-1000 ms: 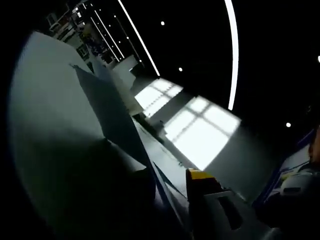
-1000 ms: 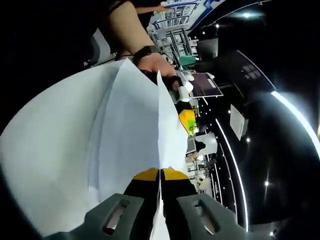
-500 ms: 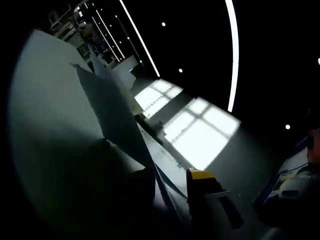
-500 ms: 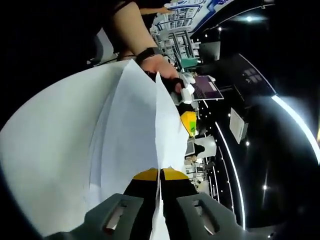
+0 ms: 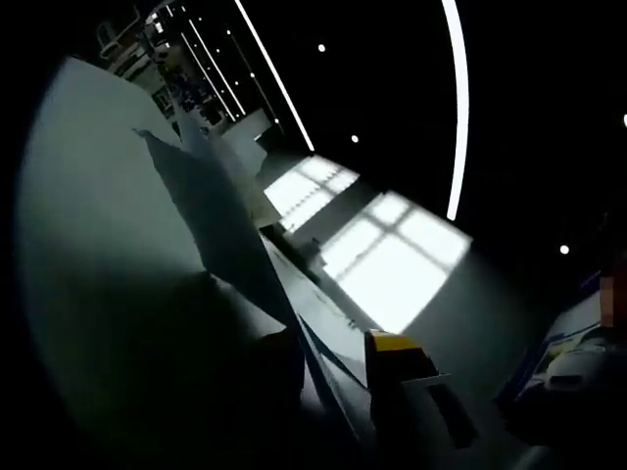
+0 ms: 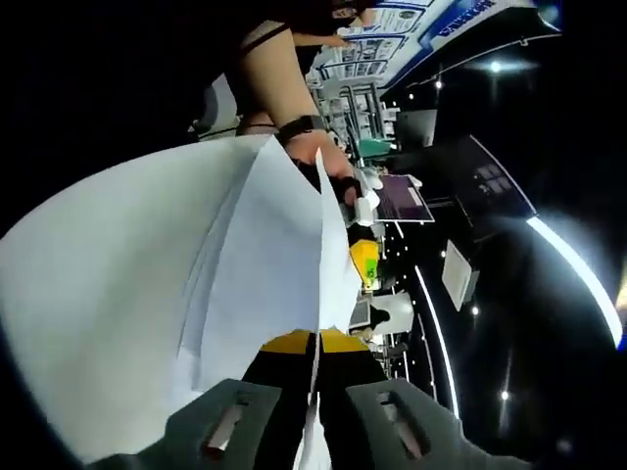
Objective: Organize the stack of printing papers by aligning and flattening the scattered papers on the table
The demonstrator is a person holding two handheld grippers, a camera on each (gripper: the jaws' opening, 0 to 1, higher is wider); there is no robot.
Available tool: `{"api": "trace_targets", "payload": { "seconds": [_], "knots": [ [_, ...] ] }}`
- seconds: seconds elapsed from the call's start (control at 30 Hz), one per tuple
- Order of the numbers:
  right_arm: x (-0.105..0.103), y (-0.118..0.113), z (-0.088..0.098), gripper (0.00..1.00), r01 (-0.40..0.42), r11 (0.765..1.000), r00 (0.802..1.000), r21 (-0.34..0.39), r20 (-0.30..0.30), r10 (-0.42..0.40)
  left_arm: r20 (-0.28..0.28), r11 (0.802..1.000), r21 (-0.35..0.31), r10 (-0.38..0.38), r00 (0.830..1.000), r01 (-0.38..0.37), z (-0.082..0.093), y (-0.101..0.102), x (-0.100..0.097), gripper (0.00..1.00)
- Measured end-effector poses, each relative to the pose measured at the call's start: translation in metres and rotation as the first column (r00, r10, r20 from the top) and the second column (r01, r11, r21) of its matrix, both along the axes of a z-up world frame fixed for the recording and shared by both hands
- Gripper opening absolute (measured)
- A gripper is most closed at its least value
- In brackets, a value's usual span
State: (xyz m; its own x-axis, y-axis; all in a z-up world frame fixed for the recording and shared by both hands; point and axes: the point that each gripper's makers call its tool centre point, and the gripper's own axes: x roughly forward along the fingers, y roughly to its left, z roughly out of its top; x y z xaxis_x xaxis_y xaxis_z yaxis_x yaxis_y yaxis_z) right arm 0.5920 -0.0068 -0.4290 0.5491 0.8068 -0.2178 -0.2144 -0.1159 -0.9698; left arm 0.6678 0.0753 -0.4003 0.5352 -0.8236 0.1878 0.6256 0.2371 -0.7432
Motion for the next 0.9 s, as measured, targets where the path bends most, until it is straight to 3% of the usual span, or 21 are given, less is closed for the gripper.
{"api": "trace_targets", "payload": {
  "seconds": [0.27,0.37,0.53,0.73,0.9],
  "knots": [
    [0.003,0.0,-0.003,0.0,-0.013,1.0,1.0,-0.007,0.011,0.013,0.002,1.0,0.001,0.0,1.0,0.0,0.0,-0.001,-0.001,0.28],
    [0.016,-0.005,0.001,0.0,0.028,1.0,0.996,-0.002,0.083,-0.028,0.008,1.0,0.011,-0.006,1.0,0.006,-0.001,-0.003,-0.002,0.28],
    [0.016,0.001,0.008,0.0,0.023,0.999,0.995,0.023,0.092,-0.025,0.004,1.0,0.01,-0.008,1.0,0.008,-0.001,-0.002,-0.002,0.28],
    [0.017,0.002,0.007,0.0,0.011,1.0,0.994,0.003,0.11,-0.011,-0.035,0.998,-0.065,-0.021,0.999,0.018,0.006,0.001,0.001,0.37],
    [0.021,-0.002,0.0,0.0,0.018,1.0,0.993,-0.026,0.118,-0.014,-0.049,0.996,-0.086,-0.023,0.999,0.019,0.007,0.003,0.002,0.38]
  ]
}}
